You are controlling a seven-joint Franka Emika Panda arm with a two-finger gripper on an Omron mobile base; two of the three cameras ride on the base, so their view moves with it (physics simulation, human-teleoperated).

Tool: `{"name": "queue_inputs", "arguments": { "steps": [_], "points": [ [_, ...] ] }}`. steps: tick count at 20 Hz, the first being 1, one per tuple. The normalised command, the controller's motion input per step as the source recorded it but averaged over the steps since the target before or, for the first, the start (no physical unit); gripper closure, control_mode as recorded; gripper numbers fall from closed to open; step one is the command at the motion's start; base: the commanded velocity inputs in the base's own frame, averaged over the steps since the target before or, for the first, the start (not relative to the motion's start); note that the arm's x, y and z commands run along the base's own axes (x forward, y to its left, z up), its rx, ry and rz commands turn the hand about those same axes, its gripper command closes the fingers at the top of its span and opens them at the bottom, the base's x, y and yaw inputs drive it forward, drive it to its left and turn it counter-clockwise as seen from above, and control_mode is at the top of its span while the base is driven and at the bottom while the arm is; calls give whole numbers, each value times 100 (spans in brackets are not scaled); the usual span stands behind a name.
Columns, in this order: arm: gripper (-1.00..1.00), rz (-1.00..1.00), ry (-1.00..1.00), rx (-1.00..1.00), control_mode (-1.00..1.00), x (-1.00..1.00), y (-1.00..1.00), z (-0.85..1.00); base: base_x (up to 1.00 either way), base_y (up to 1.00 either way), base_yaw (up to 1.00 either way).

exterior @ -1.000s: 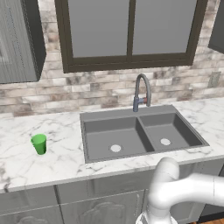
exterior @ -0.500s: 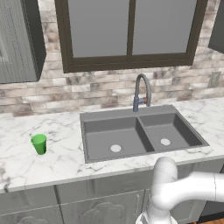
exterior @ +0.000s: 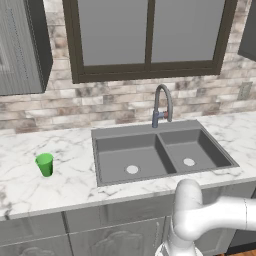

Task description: Place the cup in the left basin and the cup in the right basin of the sink.

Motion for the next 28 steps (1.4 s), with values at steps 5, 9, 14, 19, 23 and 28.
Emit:
{"name": "queue_inputs", "arguments": {
  "steps": [5, 9, 14, 19, 23, 28],
  "points": [
    [100, 0, 0, 0, -100, 0, -8, -1, 0, 0, 0],
    [100, 0, -1, 0, -100, 0, 0, 13, 0, 0, 0],
    [100, 0, -1, 0, -100, 0, 24, 14, 0, 0, 0],
    [100, 0, 0, 0, -100, 0, 53, 5, 0, 0, 0],
    [100, 0, 0, 0, -100, 0, 60, 0, 0, 0, 0],
    [100, 0, 0, -1, -100, 0, 57, 6, 0, 0, 0]
  ]
}}
